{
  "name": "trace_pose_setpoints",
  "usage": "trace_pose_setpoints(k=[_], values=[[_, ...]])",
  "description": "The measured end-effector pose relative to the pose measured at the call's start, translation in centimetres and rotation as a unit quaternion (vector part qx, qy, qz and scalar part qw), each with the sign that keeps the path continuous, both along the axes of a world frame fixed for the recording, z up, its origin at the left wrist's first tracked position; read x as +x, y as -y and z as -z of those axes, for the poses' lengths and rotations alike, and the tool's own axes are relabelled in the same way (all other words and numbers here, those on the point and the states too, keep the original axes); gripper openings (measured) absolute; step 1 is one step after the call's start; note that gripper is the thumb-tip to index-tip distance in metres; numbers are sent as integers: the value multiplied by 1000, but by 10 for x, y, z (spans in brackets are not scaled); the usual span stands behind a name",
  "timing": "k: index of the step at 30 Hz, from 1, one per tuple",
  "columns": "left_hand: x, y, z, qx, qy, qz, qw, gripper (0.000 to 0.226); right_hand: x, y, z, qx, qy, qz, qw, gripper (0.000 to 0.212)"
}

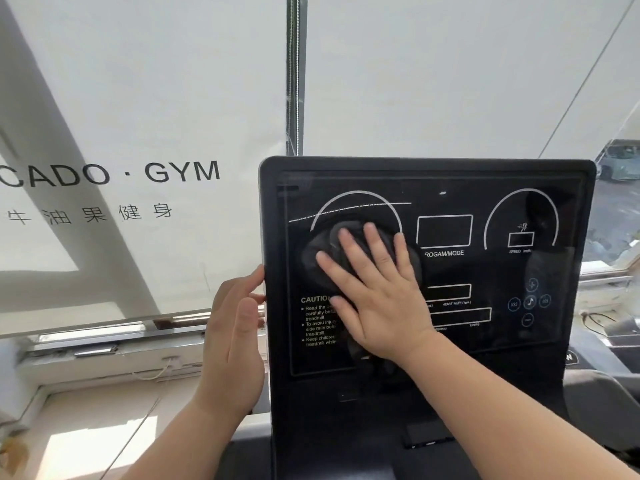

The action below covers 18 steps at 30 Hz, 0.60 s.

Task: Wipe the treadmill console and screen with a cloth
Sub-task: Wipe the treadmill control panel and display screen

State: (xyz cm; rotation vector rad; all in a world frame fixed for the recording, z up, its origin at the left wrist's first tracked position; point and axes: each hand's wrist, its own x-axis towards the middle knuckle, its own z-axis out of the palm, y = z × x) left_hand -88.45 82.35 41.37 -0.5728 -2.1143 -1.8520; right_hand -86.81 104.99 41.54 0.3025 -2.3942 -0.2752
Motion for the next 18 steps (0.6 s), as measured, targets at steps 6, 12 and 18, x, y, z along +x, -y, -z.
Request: trace_pose_setpoints(k=[6, 12, 18], values=[[-1, 8, 1, 2, 37, 41, 998, 75, -29, -31, -64, -206, -51, 135, 968, 63], [0, 3, 3, 15, 38, 34, 999, 78, -60, 39, -90, -175, -47, 120, 976, 67], [1, -3, 7, 21, 15, 5, 1000, 82, -44, 63, -54, -65, -8, 21, 998, 62]])
